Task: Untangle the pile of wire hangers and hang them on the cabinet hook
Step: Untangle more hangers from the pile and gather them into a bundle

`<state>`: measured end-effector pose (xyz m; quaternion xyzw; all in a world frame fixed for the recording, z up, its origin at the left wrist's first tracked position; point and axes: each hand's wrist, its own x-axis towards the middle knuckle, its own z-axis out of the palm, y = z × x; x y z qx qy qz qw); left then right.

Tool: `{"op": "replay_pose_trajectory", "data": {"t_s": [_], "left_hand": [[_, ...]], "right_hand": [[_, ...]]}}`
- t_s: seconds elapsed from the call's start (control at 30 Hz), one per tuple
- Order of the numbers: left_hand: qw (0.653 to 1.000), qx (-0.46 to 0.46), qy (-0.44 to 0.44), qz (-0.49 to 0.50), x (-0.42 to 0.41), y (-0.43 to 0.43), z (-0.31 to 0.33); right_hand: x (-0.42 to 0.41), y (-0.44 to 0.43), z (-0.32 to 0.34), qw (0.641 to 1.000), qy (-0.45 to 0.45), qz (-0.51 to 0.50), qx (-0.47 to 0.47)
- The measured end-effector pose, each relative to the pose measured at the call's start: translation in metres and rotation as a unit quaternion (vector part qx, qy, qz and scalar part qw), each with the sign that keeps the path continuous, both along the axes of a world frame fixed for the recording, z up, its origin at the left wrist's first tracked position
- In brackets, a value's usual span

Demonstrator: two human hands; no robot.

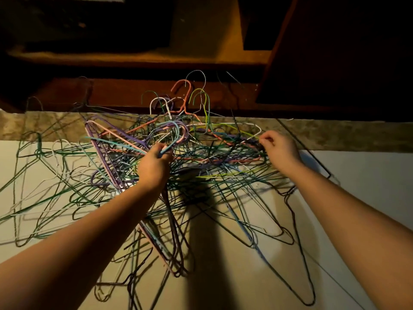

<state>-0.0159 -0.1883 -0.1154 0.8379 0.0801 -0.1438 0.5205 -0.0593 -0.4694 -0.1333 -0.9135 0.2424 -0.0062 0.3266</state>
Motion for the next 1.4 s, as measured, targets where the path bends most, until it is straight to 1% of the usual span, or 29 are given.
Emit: {"op": "replay_pose_trajectory", "data": {"t_s": [0.1,0.2,0.3,0.37,0.47,0.57,0.73,0.83,0.9,1.07,1.2,1.33,1.4], "left_hand": [[1.000,0.006,0.008,-0.012,-0.001,-0.002,-0.005],[1.000,-0.004,0.018,-0.013,-0.001,-0.003,-0.008],[1.000,0.002,0.013,-0.013,-0.002,-0.004,-0.007],[1.000,0.003,0.006,-0.013,-0.003,-0.004,-0.007],[1.000,-0.006,0.001,-0.013,-0.004,-0.004,-0.007],[1.000,-0.001,0.001,-0.017,-0.003,-0.003,-0.006],[1.000,-0.025,0.009,-0.002,-0.003,-0.002,-0.004],[1.000,-0.017,0.002,-0.005,-0.005,-0.003,-0.002],[1.000,-0.016,-0.002,-0.006,-0.006,-0.003,-0.002],[1.000,-0.029,-0.001,0.000,-0.007,-0.001,-0.004],[1.000,-0.023,-0.010,-0.001,-0.009,0.000,-0.003],[1.000,-0.013,-0.012,-0.002,-0.010,-0.001,-0.003],[1.000,-0.019,-0.007,-0.003,-0.011,0.000,-0.003]], "right_hand": [[-0.002,0.001,0.001,0.998,-0.013,0.023,-0.049],[-0.006,0.000,-0.001,0.997,-0.021,0.055,-0.043],[-0.008,0.000,-0.005,0.994,0.012,0.093,-0.061],[-0.006,0.002,-0.004,0.989,0.031,0.104,-0.097],[0.001,0.006,-0.001,0.985,0.001,0.100,-0.142],[0.006,0.013,0.006,0.990,-0.019,0.063,-0.126],[0.005,0.008,0.016,0.989,-0.043,0.099,-0.101],[0.005,0.002,0.020,0.985,-0.047,0.116,-0.114],[0.003,-0.002,0.020,0.985,-0.053,0.113,-0.118],[-0.006,-0.020,0.019,0.992,-0.053,0.082,-0.076],[-0.017,-0.030,0.024,0.993,-0.053,0.077,-0.075],[-0.025,-0.029,0.023,0.989,-0.042,0.071,-0.124],[-0.029,-0.025,0.024,0.989,-0.049,0.064,-0.125]]}}
